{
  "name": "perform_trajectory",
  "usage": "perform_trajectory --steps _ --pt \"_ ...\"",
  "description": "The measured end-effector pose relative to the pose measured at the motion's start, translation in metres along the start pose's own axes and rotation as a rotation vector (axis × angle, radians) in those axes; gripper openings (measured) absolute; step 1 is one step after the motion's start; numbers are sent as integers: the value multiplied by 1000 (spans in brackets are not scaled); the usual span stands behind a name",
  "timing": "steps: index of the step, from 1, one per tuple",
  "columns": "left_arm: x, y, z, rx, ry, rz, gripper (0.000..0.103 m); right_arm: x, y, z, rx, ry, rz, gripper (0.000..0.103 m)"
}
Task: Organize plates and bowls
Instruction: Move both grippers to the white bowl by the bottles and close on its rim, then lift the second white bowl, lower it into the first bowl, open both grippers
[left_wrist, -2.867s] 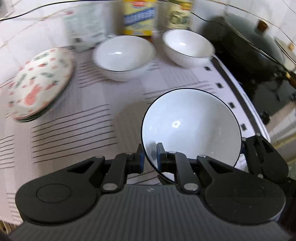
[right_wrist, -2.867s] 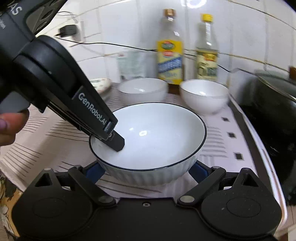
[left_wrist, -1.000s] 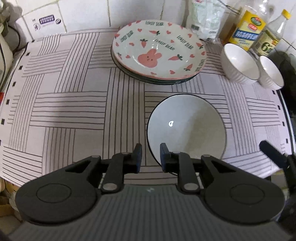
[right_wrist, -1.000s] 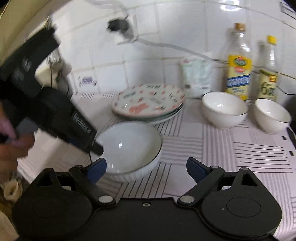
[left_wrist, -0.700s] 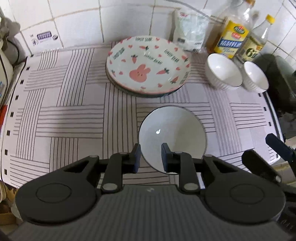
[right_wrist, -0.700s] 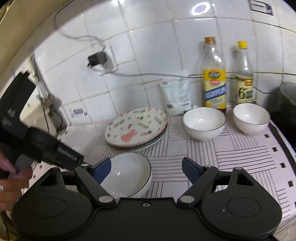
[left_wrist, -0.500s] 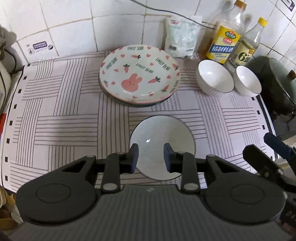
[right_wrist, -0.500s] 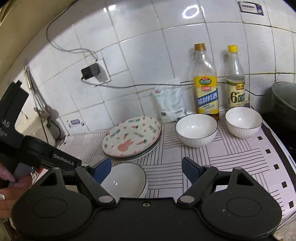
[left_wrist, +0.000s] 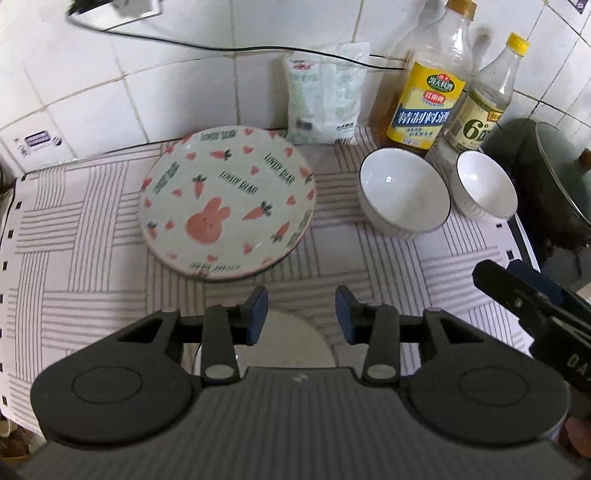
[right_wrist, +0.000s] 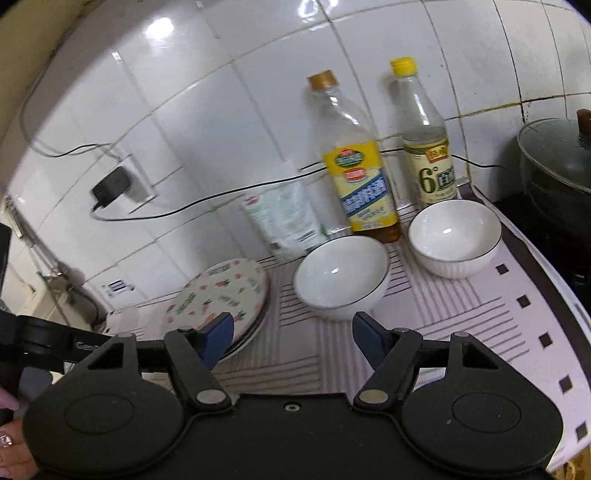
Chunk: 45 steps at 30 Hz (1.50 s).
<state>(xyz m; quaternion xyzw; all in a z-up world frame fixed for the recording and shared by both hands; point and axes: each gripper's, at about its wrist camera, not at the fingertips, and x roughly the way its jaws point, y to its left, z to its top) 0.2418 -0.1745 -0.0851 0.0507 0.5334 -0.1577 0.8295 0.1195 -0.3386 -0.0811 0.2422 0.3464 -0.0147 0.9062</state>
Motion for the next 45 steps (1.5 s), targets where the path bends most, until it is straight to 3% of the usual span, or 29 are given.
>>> perform_trajectory --steps 4,7,15,19,22,26,33,37,40,45 --pt "19 -15 16 -4 6 -1 41 18 -19 14 15 30 -23 74" --pt "32 -26 24 -1 18 -3 40 34 -33 20 28 65 -16 61" --pt "60 -49 40 -7 20 -12 40 73 -59 26 40 115 -31 61" --pt "74 -55 44 -1 48 1 40 89 -81 29 166 95 54 67" --pt "83 -57 47 2 44 19 41 100 -94 25 236 100 41 68" --pt "96 -54 49 -22 56 7 41 106 -96 26 213 101 28 68" --pt "114 -57 53 -46 38 -22 39 125 -90 26 154 136 -39 49" --pt "125 -58 54 -59 39 -36 37 140 -88 25 132 166 -99 27" --pt "130 -59 54 -65 49 -62 23 142 -88 24 136 167 -100 27" --pt "131 -60 54 -63 54 -78 20 139 -101 24 226 166 -57 26"
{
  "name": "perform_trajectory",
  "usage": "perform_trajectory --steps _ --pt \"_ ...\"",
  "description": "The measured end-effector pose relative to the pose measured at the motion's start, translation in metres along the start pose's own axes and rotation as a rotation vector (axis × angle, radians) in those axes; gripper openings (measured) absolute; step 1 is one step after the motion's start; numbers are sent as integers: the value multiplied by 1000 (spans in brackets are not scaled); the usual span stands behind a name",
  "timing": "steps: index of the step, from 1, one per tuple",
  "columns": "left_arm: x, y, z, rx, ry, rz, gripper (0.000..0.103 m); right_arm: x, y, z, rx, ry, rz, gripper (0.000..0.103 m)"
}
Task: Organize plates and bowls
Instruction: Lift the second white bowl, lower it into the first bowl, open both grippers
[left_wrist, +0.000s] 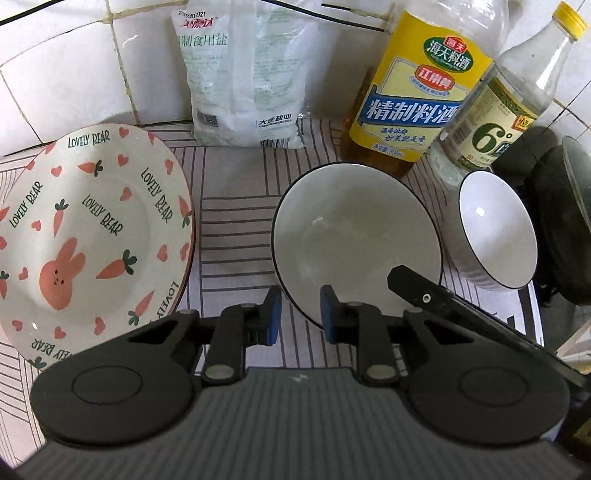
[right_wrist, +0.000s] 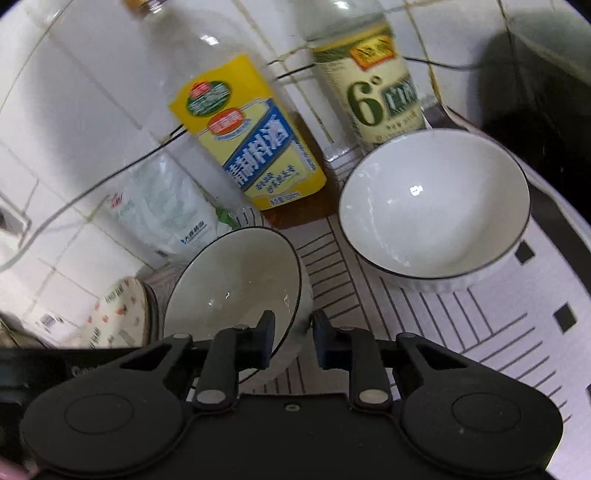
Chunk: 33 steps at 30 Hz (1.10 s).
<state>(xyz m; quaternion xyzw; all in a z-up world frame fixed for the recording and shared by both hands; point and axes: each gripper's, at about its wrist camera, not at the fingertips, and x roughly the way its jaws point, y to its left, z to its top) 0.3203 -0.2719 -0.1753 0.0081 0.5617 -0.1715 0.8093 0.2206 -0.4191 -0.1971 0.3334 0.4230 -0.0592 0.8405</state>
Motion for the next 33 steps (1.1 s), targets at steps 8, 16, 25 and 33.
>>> perform_trajectory --steps 8,16,25,33 --pt "11 -1 4 -11 12 17 19 4 7 -1 -27 -2 -25 25" --pt "-5 -7 -4 9 11 36 17 2 12 -7 -60 15 -47 24" --pt "-51 -2 -23 27 15 54 17 -32 18 -19 -8 58 15 24" --pt "-99 13 -57 51 6 57 17 -69 39 -43 0 82 60 24"
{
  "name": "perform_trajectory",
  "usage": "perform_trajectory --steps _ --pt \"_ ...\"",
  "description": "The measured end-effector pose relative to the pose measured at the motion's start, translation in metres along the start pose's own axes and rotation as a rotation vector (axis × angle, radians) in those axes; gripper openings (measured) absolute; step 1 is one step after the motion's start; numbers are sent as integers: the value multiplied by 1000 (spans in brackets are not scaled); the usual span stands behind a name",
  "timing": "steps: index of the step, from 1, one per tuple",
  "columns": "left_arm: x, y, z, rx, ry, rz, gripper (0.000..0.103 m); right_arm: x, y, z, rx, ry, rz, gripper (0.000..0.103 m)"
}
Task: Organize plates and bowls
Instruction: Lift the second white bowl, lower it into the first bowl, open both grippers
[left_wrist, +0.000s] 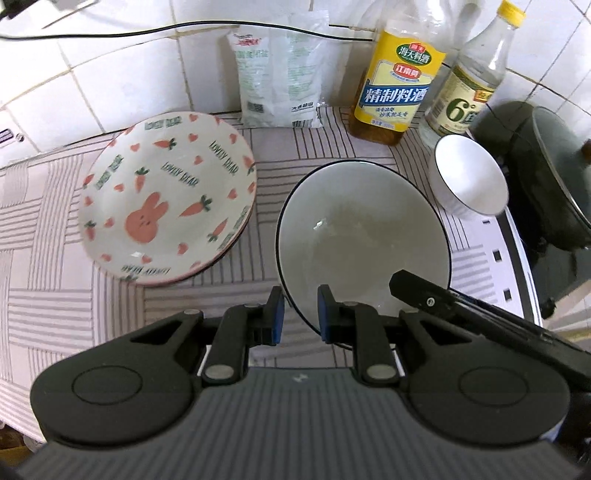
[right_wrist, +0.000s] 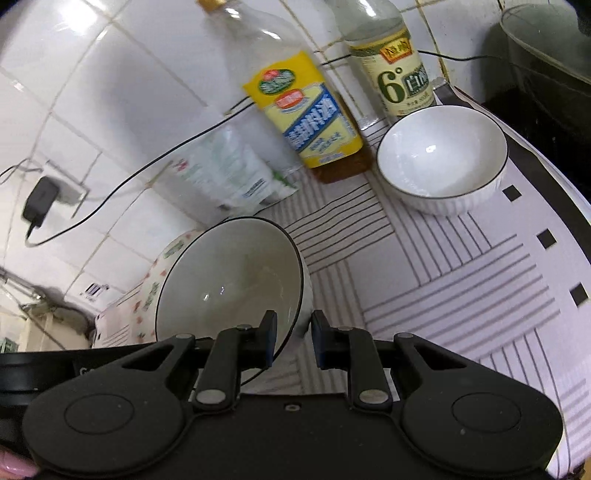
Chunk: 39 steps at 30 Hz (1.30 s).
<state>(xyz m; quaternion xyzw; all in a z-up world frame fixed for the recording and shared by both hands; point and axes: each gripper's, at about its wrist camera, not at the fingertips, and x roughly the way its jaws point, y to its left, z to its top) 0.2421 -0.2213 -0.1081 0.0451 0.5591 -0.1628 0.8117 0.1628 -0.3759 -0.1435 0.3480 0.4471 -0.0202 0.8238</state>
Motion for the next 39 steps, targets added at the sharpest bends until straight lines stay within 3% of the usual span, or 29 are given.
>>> perform_trajectory --steps 10,17,25,39 --pt "-44 29 -45 -29 -13 10 17 -43 37 -37 -57 -21 49 25" --pt "-58 54 -68 -73 -7 26 17 -49 55 -60 -71 -22 102 25" --pt "-51 91 -82 -161 52 -30 18 -40 82 -75 -155 -10 102 25" --pt "-23 110 -91 -221 162 -35 20 -12 107 -94 -344 17 38 25"
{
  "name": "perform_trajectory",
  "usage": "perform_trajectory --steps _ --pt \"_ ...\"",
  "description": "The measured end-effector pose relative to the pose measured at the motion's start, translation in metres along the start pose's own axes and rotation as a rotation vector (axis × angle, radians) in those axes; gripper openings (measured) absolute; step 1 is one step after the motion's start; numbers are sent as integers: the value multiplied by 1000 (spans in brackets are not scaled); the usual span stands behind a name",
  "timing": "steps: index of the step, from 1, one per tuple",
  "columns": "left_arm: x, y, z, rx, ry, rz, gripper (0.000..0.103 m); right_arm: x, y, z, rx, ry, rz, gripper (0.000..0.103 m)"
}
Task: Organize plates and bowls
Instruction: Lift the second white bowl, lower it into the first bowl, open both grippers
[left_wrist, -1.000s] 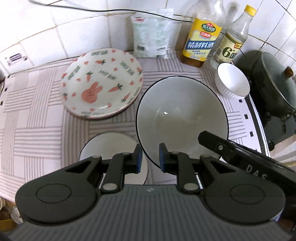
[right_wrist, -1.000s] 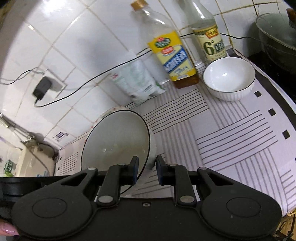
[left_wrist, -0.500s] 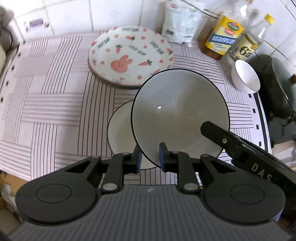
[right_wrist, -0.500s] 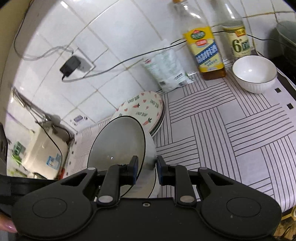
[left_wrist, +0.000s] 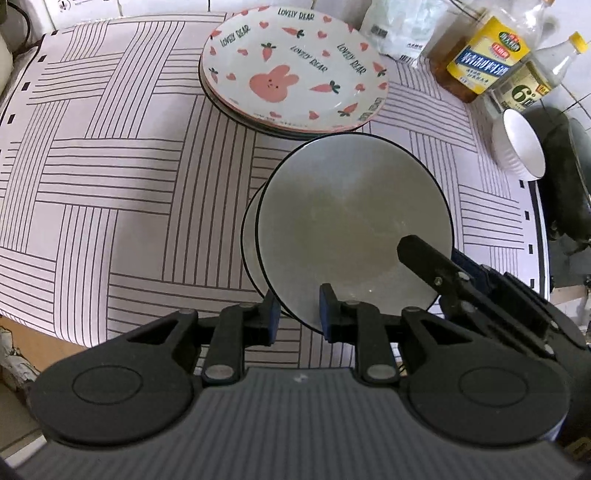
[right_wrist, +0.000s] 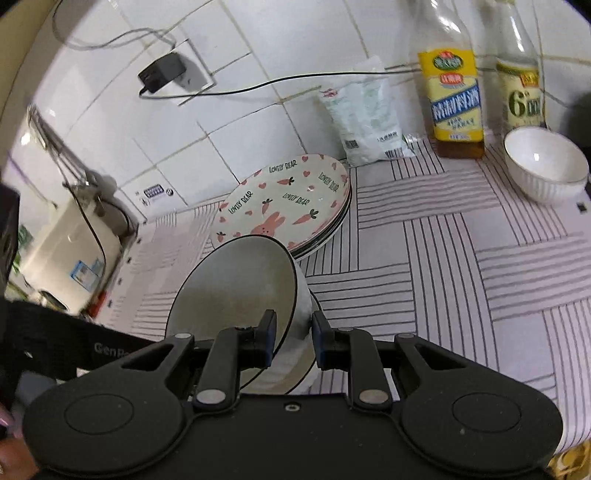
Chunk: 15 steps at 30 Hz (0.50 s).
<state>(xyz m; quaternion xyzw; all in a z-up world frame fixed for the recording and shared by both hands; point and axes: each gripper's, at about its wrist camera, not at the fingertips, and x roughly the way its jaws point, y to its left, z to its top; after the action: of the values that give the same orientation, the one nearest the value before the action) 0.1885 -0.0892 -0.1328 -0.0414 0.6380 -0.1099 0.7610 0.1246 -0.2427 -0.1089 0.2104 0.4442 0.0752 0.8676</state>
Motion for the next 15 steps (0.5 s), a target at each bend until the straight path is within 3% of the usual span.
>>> perform_trajectory --steps 15 --pt "13 6 8 11 52 37 21 24 31 -5 -322 45 -134 24"
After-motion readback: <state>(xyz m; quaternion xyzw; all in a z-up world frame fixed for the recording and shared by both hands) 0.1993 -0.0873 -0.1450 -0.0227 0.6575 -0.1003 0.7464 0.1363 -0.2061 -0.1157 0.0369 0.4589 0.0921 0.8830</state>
